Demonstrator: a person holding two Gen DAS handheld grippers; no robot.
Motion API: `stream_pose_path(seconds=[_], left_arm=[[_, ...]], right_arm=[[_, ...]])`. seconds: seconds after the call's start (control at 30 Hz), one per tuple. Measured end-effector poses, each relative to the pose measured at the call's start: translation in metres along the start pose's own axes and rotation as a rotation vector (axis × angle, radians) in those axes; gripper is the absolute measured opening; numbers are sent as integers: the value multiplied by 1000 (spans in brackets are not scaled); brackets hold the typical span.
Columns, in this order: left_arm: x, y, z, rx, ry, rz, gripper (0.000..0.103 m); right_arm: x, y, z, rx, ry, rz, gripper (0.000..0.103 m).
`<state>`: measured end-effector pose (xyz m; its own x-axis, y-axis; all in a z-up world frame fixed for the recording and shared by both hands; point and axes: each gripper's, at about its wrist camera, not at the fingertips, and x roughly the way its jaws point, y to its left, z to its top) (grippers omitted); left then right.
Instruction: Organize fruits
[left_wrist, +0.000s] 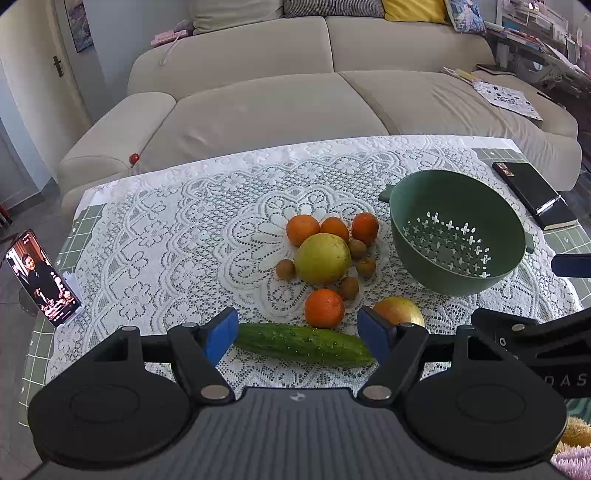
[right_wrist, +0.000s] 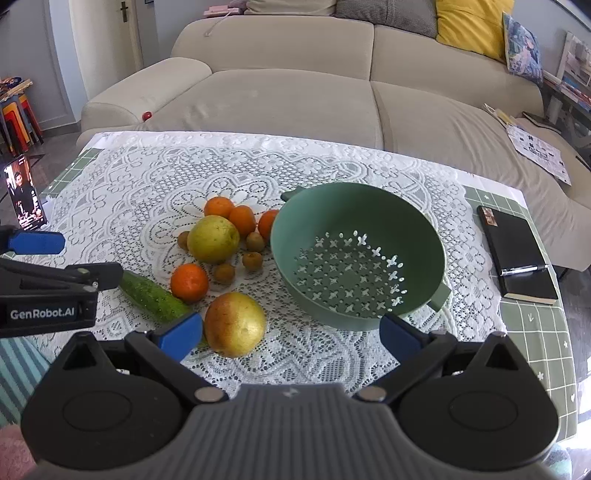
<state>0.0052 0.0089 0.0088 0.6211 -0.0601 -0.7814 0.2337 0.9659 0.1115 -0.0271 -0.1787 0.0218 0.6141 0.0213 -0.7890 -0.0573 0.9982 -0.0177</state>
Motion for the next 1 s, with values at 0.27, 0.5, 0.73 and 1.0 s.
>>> stream_pose_path(seconds=[0.27, 0.5, 0.73, 1.0], left_arm=[[1, 0, 0, 8, 7, -2, 87], [2, 1, 1, 8, 11, -4, 87], [11, 11, 5, -19, 33, -63, 71], [31, 22, 5, -71, 94, -162, 46]], right_arm=[[1, 0, 2, -9, 6, -3, 99], [2, 1, 3, -13, 6, 2, 99], [11, -2, 3, -21, -6, 71, 84], [39, 6, 5, 10, 78, 212, 50]])
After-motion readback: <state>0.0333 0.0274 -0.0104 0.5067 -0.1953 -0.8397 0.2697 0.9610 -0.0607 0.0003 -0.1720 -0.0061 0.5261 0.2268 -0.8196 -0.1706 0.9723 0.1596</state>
